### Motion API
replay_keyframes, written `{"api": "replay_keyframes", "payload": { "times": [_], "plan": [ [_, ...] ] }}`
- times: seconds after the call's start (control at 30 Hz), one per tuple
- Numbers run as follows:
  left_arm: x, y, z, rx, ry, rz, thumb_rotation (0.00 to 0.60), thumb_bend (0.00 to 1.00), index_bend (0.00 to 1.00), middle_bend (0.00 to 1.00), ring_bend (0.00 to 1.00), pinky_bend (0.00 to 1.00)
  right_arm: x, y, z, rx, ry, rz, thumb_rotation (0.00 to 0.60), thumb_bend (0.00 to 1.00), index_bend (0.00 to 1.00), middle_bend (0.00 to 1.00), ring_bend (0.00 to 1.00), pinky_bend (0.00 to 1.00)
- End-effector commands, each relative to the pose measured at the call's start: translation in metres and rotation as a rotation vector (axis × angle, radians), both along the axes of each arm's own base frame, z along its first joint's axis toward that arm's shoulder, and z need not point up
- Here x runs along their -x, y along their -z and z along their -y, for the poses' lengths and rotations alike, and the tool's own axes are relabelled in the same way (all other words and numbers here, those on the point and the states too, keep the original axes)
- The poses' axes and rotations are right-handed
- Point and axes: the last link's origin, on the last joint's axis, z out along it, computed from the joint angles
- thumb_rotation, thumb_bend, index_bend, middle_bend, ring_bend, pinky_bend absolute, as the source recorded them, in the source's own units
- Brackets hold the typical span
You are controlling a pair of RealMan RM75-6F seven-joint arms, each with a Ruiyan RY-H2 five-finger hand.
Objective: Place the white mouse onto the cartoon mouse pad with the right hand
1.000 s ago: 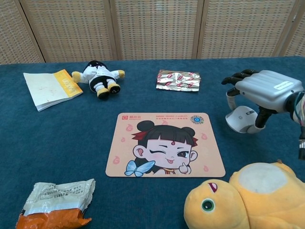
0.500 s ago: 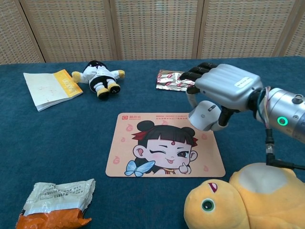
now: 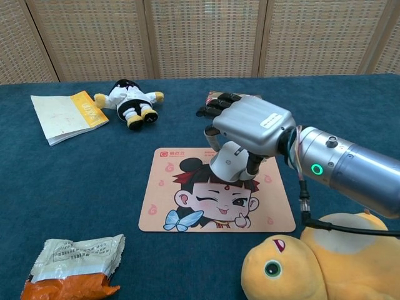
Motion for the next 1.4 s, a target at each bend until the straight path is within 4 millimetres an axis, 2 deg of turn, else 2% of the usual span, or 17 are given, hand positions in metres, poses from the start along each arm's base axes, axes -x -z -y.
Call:
{"api": "replay_keyframes", "payload": {
  "times": [0.03,0.43,0.73,0.9,1.4],
  "plan": [
    [0.000,0.000,0.000,0.001,0.000,0.001,0.600,0.06,0.00,0.00,0.00,0.00,-0.005,0.005,0.001,-0.005,-0.020,0.007,0.600,0.00,0.59,0.09,0.00,0.00],
    [0.000,0.002,0.001,0.009,0.003,-0.002,0.600,0.05,0.00,0.00,0.00,0.00,-0.012,0.016,0.001,-0.005,-0.120,0.059,0.600,0.00,0.59,0.09,0.00,0.00],
    [-0.001,0.004,0.001,0.016,0.005,-0.005,0.600,0.06,0.00,0.00,0.00,0.00,-0.003,0.024,0.002,-0.013,-0.136,0.037,0.600,0.00,0.59,0.07,0.00,0.00],
    [-0.001,0.004,0.001,0.018,0.006,-0.006,0.600,0.06,0.00,0.00,0.00,0.00,0.001,0.028,0.002,-0.020,-0.132,0.019,0.600,0.00,0.49,0.00,0.00,0.00],
    [-0.002,0.003,0.002,0.014,0.010,-0.002,0.600,0.05,0.00,0.00,0.00,0.00,0.002,0.023,-0.001,-0.011,-0.108,0.000,0.600,0.00,0.30,0.00,0.00,0.00]
  ]
}}
